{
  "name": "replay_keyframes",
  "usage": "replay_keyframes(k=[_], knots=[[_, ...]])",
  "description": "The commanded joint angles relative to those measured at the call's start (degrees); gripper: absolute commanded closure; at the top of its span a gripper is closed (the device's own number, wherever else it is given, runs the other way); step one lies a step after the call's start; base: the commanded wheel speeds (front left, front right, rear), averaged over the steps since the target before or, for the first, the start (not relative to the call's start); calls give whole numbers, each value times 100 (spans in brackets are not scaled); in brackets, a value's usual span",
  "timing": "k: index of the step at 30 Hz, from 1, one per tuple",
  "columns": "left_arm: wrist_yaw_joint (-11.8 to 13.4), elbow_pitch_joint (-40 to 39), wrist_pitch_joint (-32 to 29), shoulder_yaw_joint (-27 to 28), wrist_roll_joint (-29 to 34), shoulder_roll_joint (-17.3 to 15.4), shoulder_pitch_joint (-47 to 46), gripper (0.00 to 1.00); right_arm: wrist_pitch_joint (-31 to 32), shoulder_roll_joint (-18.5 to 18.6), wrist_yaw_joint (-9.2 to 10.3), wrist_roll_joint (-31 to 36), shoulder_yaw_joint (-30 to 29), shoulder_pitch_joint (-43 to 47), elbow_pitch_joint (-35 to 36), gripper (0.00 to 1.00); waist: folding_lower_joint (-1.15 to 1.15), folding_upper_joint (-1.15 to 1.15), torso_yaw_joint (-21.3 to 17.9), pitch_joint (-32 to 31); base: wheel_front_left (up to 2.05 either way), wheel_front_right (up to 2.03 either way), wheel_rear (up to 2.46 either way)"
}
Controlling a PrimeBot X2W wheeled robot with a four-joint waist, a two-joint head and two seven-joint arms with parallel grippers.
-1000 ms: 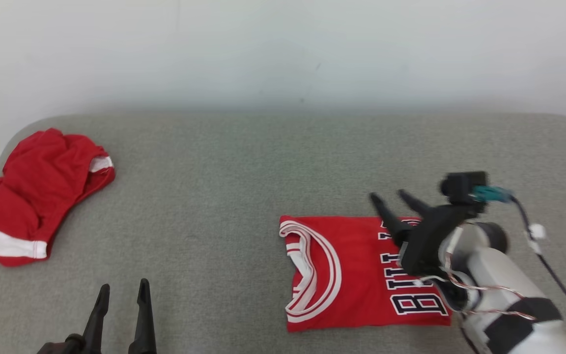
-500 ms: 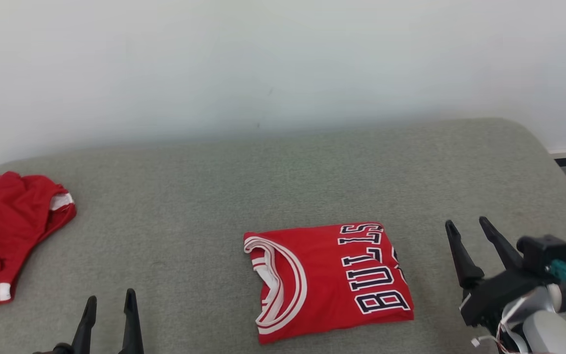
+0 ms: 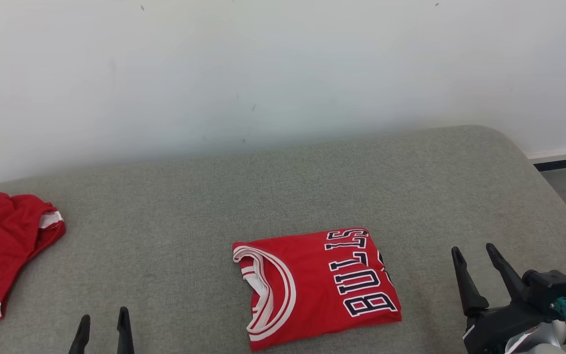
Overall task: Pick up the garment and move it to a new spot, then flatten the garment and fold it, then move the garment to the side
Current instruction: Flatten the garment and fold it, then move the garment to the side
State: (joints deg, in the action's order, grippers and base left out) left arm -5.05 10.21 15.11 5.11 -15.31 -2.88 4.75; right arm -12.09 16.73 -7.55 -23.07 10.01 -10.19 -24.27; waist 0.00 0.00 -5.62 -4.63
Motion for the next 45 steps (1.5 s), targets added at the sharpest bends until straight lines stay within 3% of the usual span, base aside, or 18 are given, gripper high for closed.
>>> replay_keyframes(k=[1,30,33,38,45], knots=[[-5,21,2,36,42,-3,59,0,-46,-26,11,43,30,81,61,0,0,0,2,1,0,0,0],[136,-72,2,-111,48,-3,114,0,47,-36,11,-117,92,37,192,0,0,0,250,98,0,0,0],[143,-123,2,-169,44,-3,79,0,346,-25,11,-230,129,-92,179,0,0,0,374,135,0,0,0],[183,-223,2,-309,-39,-2,58,0,1380,69,11,-553,362,-538,-18,0,0,0,634,250,0,0,0],[213,-287,2,-463,-51,-3,-6,0,2839,-73,11,-828,20,-1114,-967,0,0,0,1083,499,0,0,0]])
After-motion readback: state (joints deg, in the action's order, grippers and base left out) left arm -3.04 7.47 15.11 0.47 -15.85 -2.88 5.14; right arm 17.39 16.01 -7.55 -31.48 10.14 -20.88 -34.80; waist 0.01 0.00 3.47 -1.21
